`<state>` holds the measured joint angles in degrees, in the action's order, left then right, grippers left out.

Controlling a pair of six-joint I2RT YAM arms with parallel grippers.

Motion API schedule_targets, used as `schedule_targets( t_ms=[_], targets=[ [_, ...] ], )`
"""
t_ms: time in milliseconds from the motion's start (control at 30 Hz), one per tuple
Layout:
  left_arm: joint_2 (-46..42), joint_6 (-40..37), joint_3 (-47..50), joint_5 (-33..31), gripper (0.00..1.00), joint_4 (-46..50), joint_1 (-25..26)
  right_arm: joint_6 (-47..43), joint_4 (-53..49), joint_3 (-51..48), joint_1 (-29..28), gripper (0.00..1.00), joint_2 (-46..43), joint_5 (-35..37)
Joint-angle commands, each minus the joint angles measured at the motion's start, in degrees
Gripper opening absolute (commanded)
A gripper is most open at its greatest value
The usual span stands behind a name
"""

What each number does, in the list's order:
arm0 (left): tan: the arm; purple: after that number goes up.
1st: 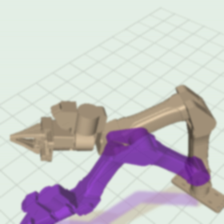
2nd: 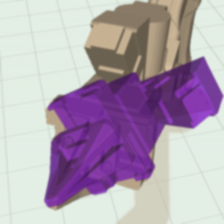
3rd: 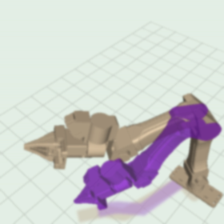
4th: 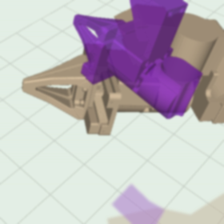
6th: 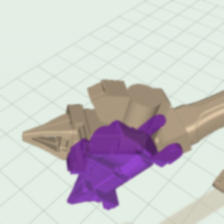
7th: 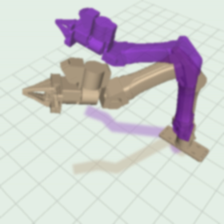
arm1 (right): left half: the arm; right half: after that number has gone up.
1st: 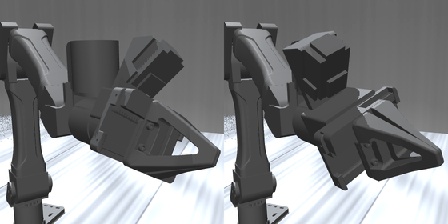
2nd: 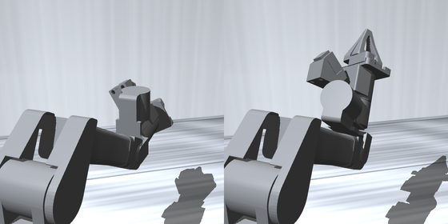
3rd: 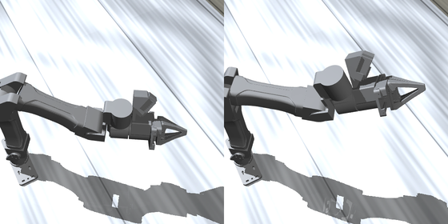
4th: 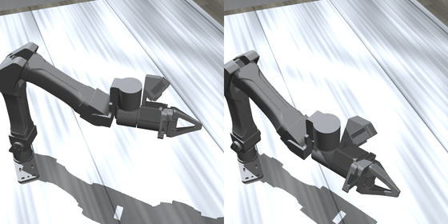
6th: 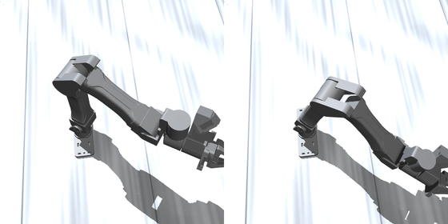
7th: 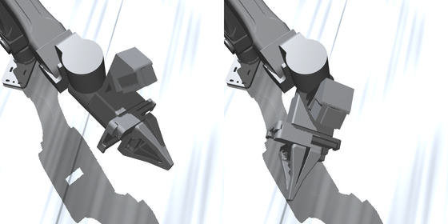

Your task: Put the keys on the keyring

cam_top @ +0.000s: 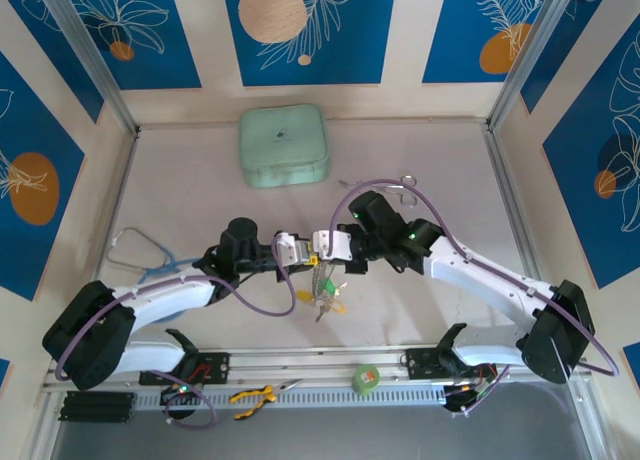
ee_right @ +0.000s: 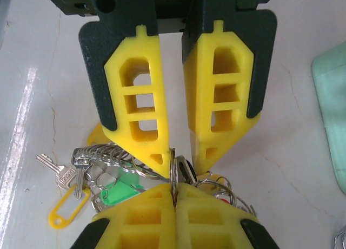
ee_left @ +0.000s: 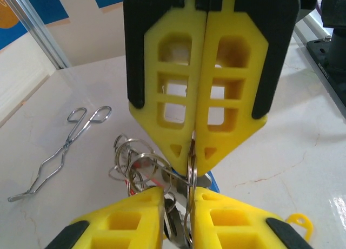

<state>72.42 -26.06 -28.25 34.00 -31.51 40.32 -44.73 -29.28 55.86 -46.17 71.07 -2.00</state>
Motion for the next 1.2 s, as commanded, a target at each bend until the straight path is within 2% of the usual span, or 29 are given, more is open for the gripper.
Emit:
schedule_targets(
  t_ms=[0, 167, 200, 233, 300, 367, 500, 733, 867, 1000, 1167],
  targets=[
    [-0.84, -0.83, -1.68, 1.22, 0.15, 0.18, 0.38, -1.19, -2.08, 2.82, -1.32, 0.00, 1.03, 1.07],
    [-0.72, -0.76, -1.53, 1.63, 0.00, -0.08, 0.38, 0.38, -1.03, 2.55, -1.45, 0.00, 0.41, -0.85],
    [-0.79, -0.68, -1.36, 1.77, 0.00, -0.28, 0.38, 1.28, 0.07, 1.68, -0.74, 0.04, -0.67, -1.85],
    [-0.88, -0.42, -1.05, 1.86, 0.00, -0.99, 0.35, 2.41, 1.61, 0.28, 0.28, 0.15, -2.06, -3.42],
    [-0.90, 0.75, 0.03, 2.16, 0.00, -3.37, 0.37, 4.62, 5.44, -3.36, 2.97, 0.30, -5.40, -7.85],
    [-0.59, 2.30, 0.80, 2.85, 0.00, -5.94, 0.29, 6.70, 9.60, -7.40, 5.46, 0.32, -8.40, -11.91],
    [0.07, 5.21, 2.04, 3.79, 0.00, -10.08, 0.30, 8.93, 12.51, -11.49, 6.71, 0.33, -10.31, -12.55],
    [0.59, 7.42, 2.86, 4.84, 0.00, -12.51, 0.24, 10.63, 15.15, -12.74, 6.16, 0.33, -9.48, -11.62],
    [0.54, 7.53, 2.94, 5.04, 0.00, -12.51, 0.34, 10.49, 15.57, -12.37, 5.90, 0.29, -8.67, -11.40],
    [0.44, 7.61, 2.98, 5.17, 0.00, -12.43, 0.31, 10.37, 15.65, -12.18, 5.82, 0.19, -8.50, -11.20],
    [0.52, 7.62, 2.97, 5.40, 0.00, -12.68, 0.27, 10.03, 14.57, -11.94, 5.83, 0.02, -8.35, -10.21]
  ],
)
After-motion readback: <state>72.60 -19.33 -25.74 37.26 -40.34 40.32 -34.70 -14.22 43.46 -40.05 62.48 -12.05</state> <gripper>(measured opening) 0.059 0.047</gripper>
